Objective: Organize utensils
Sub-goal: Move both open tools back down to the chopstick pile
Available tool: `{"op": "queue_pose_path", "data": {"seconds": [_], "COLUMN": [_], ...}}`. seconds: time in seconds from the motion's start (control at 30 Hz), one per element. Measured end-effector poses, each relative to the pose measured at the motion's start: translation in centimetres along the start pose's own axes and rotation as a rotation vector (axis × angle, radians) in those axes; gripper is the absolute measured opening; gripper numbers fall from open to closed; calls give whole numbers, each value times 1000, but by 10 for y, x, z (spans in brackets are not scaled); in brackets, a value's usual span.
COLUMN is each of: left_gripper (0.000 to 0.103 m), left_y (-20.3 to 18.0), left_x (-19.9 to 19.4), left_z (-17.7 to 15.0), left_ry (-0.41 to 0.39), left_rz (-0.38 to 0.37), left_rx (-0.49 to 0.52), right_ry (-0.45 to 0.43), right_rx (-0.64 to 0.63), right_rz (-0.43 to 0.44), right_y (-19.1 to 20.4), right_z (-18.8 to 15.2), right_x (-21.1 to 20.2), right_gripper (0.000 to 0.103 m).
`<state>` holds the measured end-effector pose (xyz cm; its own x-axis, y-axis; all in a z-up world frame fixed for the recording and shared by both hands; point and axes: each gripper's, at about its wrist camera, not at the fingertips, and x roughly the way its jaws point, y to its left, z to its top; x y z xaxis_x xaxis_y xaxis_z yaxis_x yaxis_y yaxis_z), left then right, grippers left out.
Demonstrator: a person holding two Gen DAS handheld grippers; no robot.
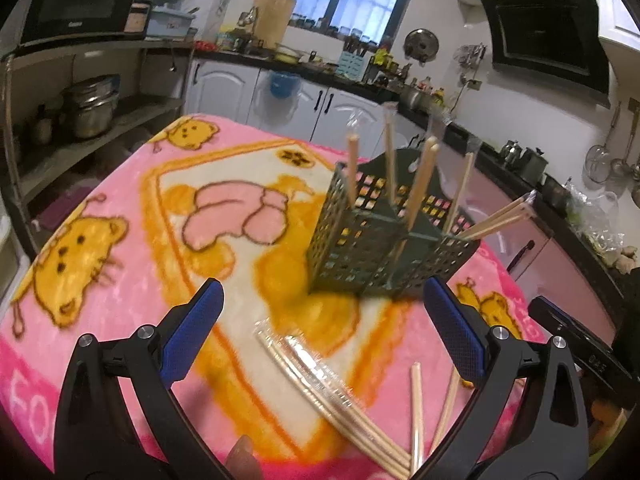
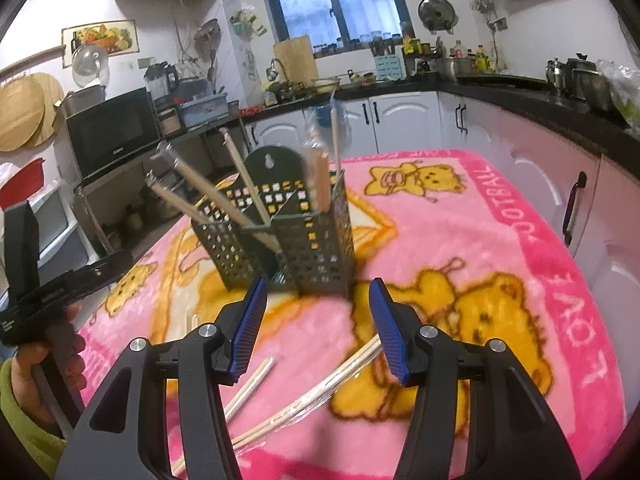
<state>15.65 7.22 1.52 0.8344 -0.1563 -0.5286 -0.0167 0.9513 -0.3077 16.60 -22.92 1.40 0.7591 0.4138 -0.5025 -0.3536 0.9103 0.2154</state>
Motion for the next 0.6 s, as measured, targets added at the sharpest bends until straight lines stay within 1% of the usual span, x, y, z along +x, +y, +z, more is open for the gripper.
{"op": "queue_pose_path", "data": {"seconds": [0.27,0.53,0.6], "left_gripper": [92,92,92], "left_y": [14,30,34], "left_x": [10,15,18], "left_z": [-14,-29,-33], "left_ry": [57,106,123], "left_rz": [9,26,21], "left_rx": [-42,-86,-100], "right_ry": [54,125,145], "right_rx": [-13,-36,-37], "right_rz": [23,49,57], "right_y": [9,20,24], "right_z": [-12,-24,-28], "right_x": [10,25,29], "right_gripper": [51,51,51]}}
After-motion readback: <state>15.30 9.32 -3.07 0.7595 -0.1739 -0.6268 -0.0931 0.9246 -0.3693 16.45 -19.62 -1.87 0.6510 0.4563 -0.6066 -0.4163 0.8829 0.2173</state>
